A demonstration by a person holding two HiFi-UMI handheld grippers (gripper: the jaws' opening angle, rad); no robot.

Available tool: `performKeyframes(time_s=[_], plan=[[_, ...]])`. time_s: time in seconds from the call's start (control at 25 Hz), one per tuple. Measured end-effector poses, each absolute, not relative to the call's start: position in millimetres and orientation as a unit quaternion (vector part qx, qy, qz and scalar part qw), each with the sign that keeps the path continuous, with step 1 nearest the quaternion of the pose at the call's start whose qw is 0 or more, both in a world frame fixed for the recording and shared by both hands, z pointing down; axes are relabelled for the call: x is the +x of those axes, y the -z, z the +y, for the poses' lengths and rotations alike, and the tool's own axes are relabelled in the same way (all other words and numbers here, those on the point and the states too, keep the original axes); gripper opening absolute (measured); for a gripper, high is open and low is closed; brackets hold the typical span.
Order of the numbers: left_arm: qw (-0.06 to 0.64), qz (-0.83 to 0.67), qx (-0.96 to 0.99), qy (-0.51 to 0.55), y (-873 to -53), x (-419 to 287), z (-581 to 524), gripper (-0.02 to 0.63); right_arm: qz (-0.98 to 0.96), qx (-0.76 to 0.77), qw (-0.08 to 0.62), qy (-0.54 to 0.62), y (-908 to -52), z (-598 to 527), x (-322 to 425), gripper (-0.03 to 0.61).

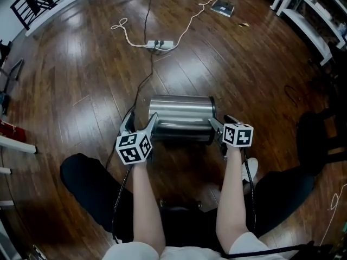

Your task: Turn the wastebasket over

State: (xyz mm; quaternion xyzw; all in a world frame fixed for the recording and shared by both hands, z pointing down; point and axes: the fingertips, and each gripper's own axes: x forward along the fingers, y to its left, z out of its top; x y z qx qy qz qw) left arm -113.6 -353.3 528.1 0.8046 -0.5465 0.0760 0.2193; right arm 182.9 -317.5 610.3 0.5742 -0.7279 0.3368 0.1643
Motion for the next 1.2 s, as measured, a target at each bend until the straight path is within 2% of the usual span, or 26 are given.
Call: performKeyframes(time_s=[0.28,0.4,0.56,0.6,0.68,1.0,1.2], plan=[[0.33,-0.521,0.784,-0.072,-597,-115,-357,0.397,-0.751,0.552,0.154,-0.328,-592,-321,176,0.261],[0.352,-0.511,0.781,-0.073,-612,-109,-353,0.369,-0.749,0.541,0.165,-0.345,-605,-315,169,0.185],[0.379,-0.492,0.781,-0.057,-626,-102,-352,0.285,-0.747,0.534,0.178,-0.355,-614,-311,164,0.155],[0.382,-0.486,0.784,-0.056,-627,-99,-351,0.224,-0.746,0.532,0.176,-0.359,-616,-311,164,0.148],[0.382,-0.478,0.788,-0.063,-628,-97,-350,0.22,-0.742,0.533,0.17,-0.369,-618,-309,164,0.083],[0.352,-0.456,0.815,-0.059,-607,-87,-350,0.156,-0.725,0.559,0.139,-0.377,-618,-314,177,0.075],[0.281,-0.395,0.871,-0.083,-548,-59,-354,0.103,-0.7,0.565,0.073,-0.431,-624,-306,197,0.074]])
